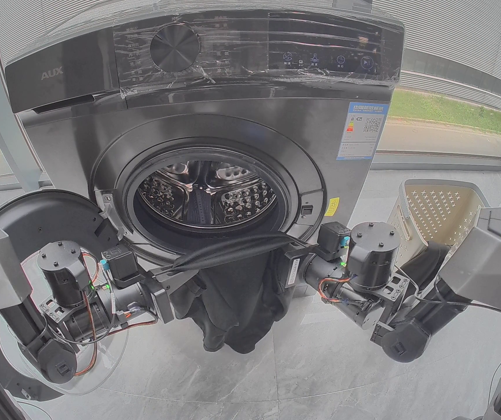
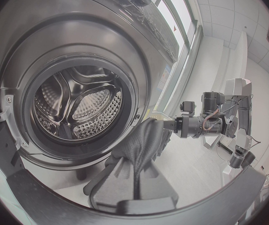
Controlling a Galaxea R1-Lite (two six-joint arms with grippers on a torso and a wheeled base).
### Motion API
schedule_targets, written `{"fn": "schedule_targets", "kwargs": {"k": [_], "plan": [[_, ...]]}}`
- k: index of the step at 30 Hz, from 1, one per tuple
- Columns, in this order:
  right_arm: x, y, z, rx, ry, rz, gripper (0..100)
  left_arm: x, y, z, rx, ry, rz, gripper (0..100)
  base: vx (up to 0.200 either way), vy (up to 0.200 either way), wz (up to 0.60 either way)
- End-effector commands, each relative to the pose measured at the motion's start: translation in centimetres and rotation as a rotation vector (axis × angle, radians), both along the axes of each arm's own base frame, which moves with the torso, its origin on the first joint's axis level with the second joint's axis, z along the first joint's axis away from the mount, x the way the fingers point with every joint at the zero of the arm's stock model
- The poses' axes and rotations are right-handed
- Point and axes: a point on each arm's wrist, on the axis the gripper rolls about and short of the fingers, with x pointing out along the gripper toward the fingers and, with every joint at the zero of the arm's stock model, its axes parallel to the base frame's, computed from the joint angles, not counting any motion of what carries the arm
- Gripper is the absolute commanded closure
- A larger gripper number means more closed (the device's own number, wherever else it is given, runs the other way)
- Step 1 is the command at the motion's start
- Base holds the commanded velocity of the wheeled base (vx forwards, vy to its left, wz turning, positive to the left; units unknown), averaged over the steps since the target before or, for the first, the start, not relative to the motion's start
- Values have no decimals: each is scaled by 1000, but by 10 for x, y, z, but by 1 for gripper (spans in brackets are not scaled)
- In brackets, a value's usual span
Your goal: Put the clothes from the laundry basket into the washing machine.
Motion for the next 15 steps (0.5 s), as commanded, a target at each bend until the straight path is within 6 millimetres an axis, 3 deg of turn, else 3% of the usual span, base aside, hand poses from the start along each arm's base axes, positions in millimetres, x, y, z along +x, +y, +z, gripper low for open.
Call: {"fn": "schedule_targets", "kwargs": {"k": [1, 15], "plan": [[-3, -6, 21, 36, -40, -7, 100, -6, 3, 4, -4, -7, -3, 100, 0, 0, 0], [-17, -14, 64, 122, -138, 0, 100, -9, 6, 11, 25, -67, 2, 100, 0, 0, 0]]}}
